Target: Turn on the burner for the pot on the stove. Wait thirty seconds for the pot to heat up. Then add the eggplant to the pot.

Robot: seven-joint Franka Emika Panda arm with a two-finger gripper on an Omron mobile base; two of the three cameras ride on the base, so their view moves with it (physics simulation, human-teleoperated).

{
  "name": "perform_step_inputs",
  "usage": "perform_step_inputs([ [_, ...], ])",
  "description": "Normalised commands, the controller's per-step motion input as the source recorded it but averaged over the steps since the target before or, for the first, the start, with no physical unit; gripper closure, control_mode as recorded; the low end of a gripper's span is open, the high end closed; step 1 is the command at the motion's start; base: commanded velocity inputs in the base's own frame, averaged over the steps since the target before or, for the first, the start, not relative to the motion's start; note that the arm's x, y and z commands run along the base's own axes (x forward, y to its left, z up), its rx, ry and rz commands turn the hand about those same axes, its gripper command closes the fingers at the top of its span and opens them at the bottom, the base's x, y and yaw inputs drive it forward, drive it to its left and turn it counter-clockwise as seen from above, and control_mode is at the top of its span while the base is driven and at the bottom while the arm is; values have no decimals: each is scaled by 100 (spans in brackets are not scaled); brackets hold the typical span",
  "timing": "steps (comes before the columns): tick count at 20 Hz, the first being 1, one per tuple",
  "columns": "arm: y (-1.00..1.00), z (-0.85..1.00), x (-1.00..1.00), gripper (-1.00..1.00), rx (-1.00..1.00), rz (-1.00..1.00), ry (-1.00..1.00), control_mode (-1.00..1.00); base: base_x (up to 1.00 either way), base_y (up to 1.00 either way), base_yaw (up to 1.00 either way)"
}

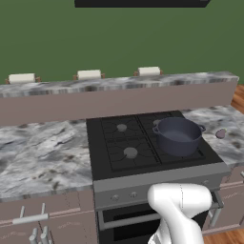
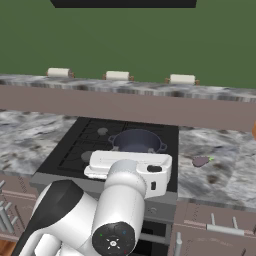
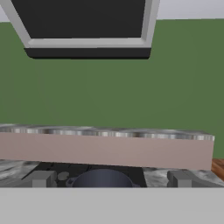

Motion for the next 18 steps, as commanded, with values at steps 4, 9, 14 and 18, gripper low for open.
perform_step_inputs([
  [4, 0, 0, 0, -100, 0, 0, 0, -100, 0, 0, 0],
  [9, 0, 0, 0, -100, 0, 0, 0, -100, 0, 0, 0],
  [14, 0, 0, 0, -100, 0, 0, 0, -100, 0, 0, 0],
  [18, 0, 0, 0, -100, 0, 0, 0, -100, 0, 0, 0],
])
